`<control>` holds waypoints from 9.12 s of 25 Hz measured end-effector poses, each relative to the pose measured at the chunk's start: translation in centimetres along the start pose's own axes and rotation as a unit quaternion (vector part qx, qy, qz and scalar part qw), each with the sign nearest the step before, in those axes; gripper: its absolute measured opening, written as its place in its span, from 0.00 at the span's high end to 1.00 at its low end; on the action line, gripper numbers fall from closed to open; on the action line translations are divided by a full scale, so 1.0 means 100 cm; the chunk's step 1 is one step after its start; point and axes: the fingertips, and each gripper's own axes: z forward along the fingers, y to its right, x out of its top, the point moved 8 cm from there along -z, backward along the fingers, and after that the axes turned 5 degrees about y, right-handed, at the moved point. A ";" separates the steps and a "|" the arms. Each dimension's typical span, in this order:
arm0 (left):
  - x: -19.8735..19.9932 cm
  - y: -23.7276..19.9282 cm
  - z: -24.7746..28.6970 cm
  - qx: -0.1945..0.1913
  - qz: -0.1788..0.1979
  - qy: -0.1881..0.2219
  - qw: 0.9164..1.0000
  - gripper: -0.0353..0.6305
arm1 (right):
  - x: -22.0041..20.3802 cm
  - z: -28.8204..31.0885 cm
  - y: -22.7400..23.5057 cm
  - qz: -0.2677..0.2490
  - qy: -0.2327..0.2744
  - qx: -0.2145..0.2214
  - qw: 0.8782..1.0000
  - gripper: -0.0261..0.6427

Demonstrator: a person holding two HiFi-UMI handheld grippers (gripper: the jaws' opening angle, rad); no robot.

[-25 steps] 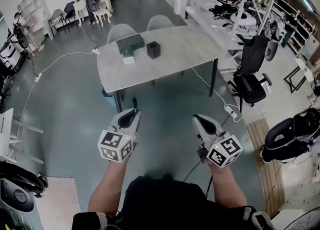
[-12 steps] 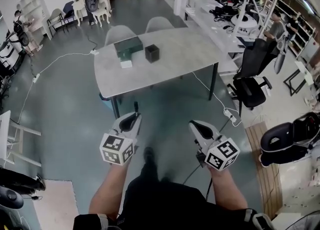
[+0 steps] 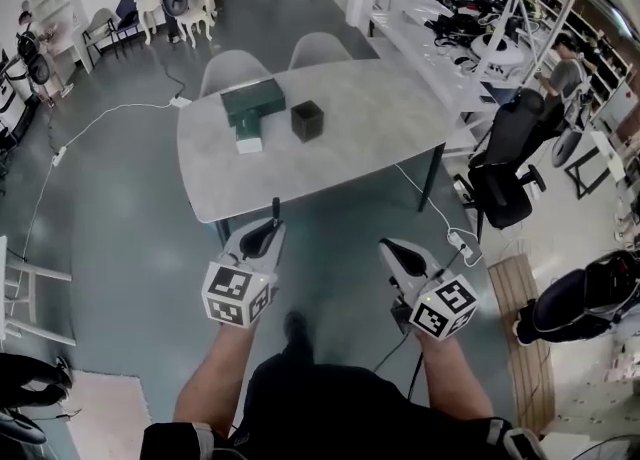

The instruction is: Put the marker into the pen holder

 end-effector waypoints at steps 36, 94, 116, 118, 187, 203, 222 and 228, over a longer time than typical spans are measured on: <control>0.006 -0.179 0.227 -0.034 -0.007 -0.019 0.999 0.89 | 0.016 0.247 0.164 0.057 0.003 0.011 0.998 0.96; -0.084 -0.311 0.601 -0.222 0.028 -0.168 0.960 0.88 | 0.034 0.443 0.395 0.123 -0.026 -0.083 0.989 0.96; -0.123 -0.307 0.621 -0.239 0.148 -0.266 0.922 0.88 | 0.030 0.446 0.409 0.129 -0.039 -0.086 0.987 0.96; -0.125 -0.306 0.620 -0.246 0.154 -0.275 0.917 0.88 | 0.030 0.447 0.408 0.130 -0.039 -0.087 0.987 0.96; -0.098 -0.325 0.597 -0.289 0.088 -0.249 0.920 0.83 | 0.021 0.448 0.379 0.118 -0.045 -0.086 0.988 0.96; -0.008 -0.370 0.498 -0.176 0.012 -0.099 0.979 0.89 | 0.061 0.452 0.306 0.040 -0.026 -0.080 0.996 0.96; 0.003 -0.334 0.432 -0.036 -0.049 -0.056 0.997 0.92 | 0.059 0.428 0.317 -0.002 0.013 -0.029 1.000 0.96; -0.003 -0.325 0.435 -0.025 -0.045 -0.059 0.997 0.92 | 0.044 0.419 0.323 -0.005 0.008 -0.031 0.999 0.96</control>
